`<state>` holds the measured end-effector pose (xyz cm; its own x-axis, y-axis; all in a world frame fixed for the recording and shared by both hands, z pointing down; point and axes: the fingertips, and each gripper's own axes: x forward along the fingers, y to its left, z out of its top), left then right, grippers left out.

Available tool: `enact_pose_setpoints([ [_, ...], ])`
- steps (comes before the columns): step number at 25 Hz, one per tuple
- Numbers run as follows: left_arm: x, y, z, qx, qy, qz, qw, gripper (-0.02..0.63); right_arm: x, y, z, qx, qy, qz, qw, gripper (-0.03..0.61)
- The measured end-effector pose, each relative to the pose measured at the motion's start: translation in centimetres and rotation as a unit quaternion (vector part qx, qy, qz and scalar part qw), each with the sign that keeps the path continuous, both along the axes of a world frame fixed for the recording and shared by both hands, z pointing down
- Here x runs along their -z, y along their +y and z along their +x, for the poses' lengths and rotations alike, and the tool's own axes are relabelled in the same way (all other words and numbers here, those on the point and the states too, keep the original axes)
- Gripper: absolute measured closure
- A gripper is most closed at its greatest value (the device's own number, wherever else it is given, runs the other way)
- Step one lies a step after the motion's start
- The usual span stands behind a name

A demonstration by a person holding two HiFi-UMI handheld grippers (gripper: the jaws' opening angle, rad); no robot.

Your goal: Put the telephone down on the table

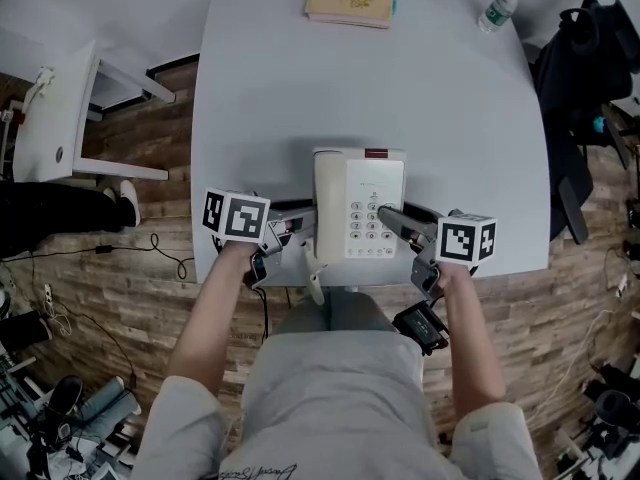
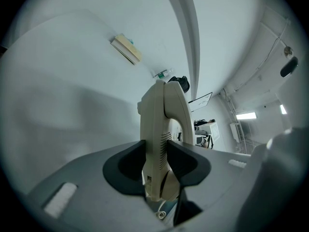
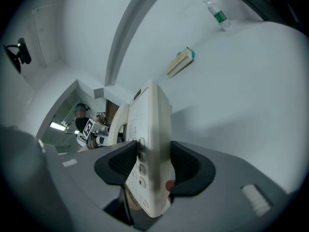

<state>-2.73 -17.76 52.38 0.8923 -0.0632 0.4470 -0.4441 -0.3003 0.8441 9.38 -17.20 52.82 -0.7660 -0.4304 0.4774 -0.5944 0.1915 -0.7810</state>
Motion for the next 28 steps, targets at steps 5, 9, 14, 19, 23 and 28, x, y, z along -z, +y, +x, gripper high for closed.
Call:
enact_pose_setpoints([
  [5, -1.4, -0.9, 0.0, 0.002, 0.002, -0.008, 1.0, 0.46, -1.4, -0.8, -0.1, 0.001, -0.004, -0.011, 1.0, 0.35],
  [9, -2.3, -1.3, -0.2, 0.003, 0.004, -0.009, 0.9999, 0.46, -2.5, -1.3, 0.0, 0.001, 0.011, -0.013, 1.0, 0.35],
  [14, -3.4, -1.5, -0.2, 0.002, 0.004, -0.018, 0.9998, 0.46, -3.6, -1.5, 0.1, 0.002, 0.014, -0.023, 1.0, 0.35],
  [19, -4.7, -2.1, 0.0, 0.002, 0.004, -0.024, 0.9997, 0.46, -4.7, -1.8, -0.2, 0.005, -0.002, -0.037, 0.999, 0.35],
  [23, -5.6, -2.2, 0.1, 0.002, 0.004, -0.028, 0.9996, 0.46, -5.6, -2.0, -0.1, 0.008, 0.001, -0.044, 0.999, 0.35],
  [28, -6.3, -2.2, 0.0, 0.0, 0.004, -0.033, 0.9994, 0.46, -6.2, -1.9, -0.1, 0.008, 0.003, -0.05, 0.999, 0.35],
])
